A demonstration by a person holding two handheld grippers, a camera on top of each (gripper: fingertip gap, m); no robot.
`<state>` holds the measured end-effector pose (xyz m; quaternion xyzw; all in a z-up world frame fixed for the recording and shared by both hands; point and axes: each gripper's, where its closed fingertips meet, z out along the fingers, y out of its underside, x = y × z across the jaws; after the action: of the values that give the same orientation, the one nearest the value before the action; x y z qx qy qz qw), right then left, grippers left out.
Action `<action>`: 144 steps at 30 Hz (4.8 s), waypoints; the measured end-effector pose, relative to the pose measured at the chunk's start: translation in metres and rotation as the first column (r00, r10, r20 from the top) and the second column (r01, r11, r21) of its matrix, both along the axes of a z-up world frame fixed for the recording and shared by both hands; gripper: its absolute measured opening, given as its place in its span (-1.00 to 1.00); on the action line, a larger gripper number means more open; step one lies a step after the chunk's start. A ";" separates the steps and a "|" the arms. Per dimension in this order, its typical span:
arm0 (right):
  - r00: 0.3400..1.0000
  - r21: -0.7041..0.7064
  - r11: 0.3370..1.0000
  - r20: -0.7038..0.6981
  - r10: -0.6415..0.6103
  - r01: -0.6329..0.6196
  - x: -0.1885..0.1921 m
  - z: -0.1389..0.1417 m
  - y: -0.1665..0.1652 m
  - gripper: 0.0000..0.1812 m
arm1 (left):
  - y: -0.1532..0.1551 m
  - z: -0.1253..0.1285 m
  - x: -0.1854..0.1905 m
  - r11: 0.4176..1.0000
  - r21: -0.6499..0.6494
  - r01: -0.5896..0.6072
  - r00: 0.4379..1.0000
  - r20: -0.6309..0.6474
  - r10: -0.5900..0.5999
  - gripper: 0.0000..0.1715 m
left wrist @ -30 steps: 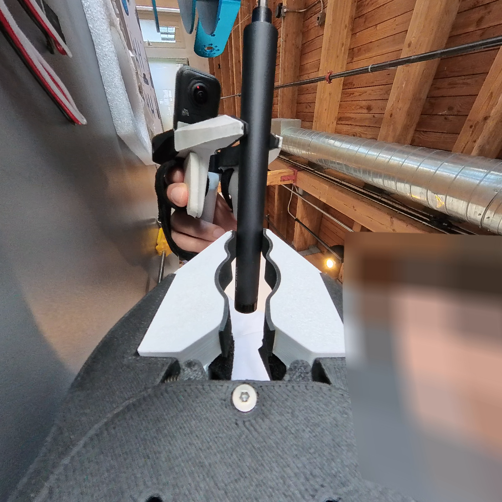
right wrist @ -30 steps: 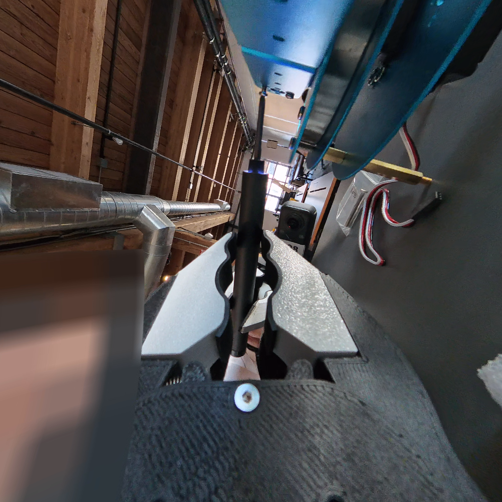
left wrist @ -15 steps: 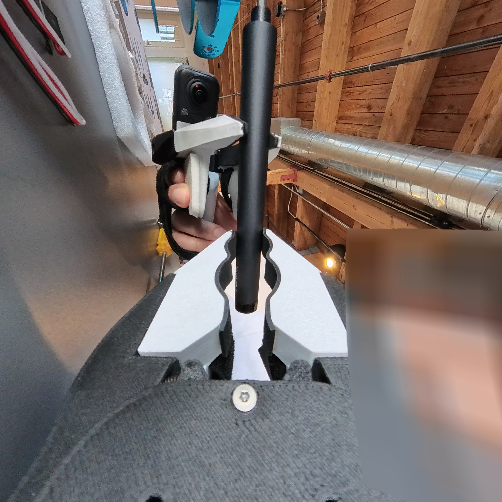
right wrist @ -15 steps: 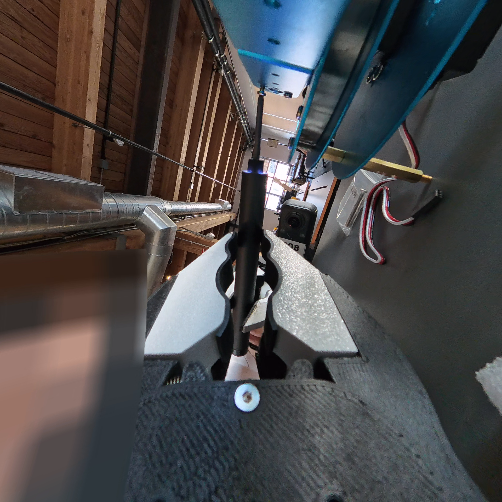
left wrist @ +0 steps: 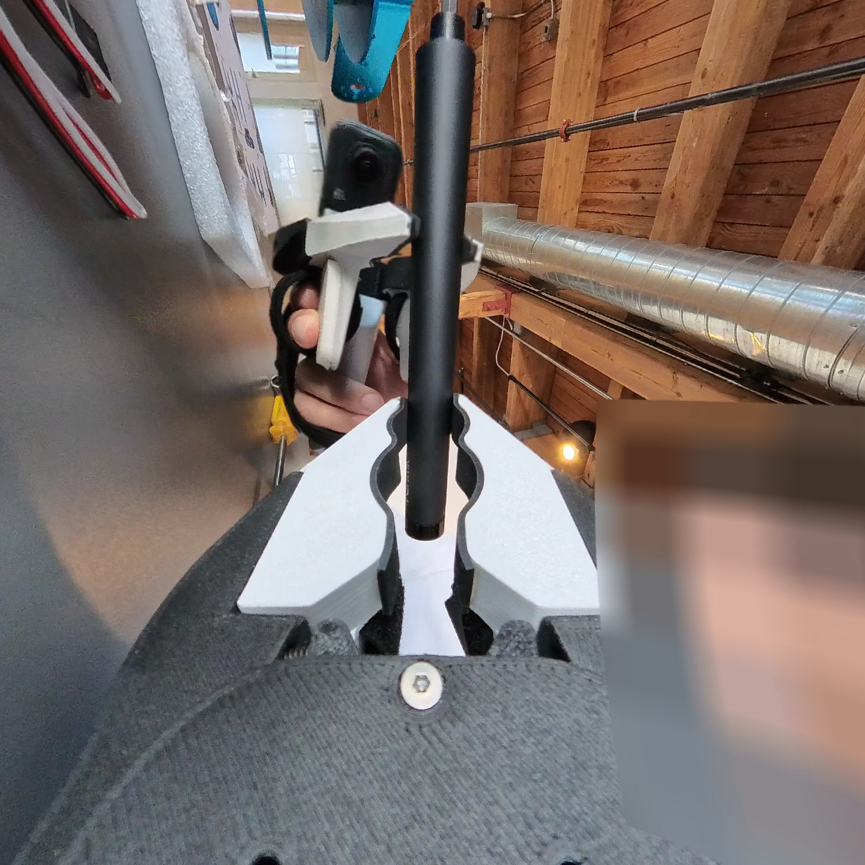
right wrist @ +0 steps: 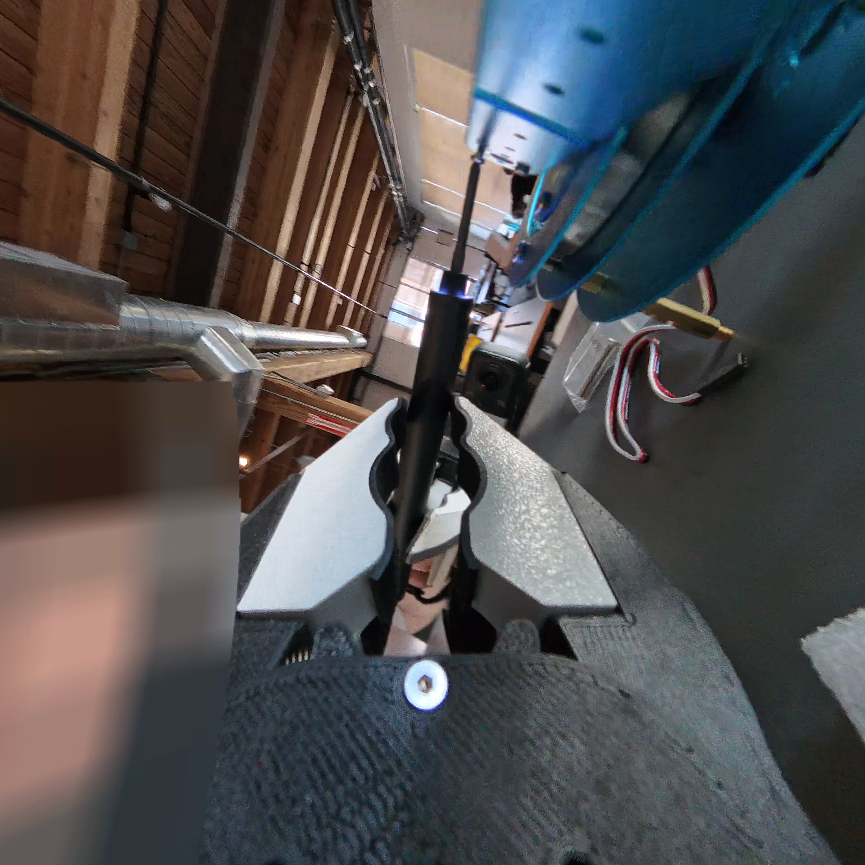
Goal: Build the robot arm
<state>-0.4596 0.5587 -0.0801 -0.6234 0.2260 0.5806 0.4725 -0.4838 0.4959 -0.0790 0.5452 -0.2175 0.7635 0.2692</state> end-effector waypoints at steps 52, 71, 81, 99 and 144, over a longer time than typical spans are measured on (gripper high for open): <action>-0.080 -0.339 0.917 0.941 0.330 -0.209 0.080 0.014 0.034 -0.99 | 0.003 0.001 0.000 1.000 -0.011 -0.009 1.000 0.004 0.009 -0.81; -0.044 -0.335 0.918 0.942 0.334 -0.211 0.082 0.013 0.035 -0.98 | 0.004 0.002 0.001 1.000 -0.021 -0.006 1.000 0.004 0.006 -0.81; -0.041 -0.309 0.930 0.951 0.307 -0.198 0.084 0.013 0.034 -0.99 | 0.002 0.002 0.002 1.000 -0.021 0.000 1.000 0.005 0.000 -0.81; 0.900 -0.059 0.997 0.435 -0.026 0.057 0.012 0.010 -0.007 -0.63 | 0.001 0.005 0.003 0.998 -0.060 0.024 1.000 0.005 -0.023 -0.81; 1.000 -0.068 0.998 0.024 -0.001 0.003 0.011 0.004 0.007 -0.81 | -0.001 0.007 0.005 0.995 -0.085 0.051 0.999 0.002 -0.051 -0.81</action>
<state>-0.4483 0.5659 -0.0762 -0.6458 0.2407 0.5646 0.4542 -0.4791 0.4949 -0.0724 0.5275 -0.1989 0.7650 0.3114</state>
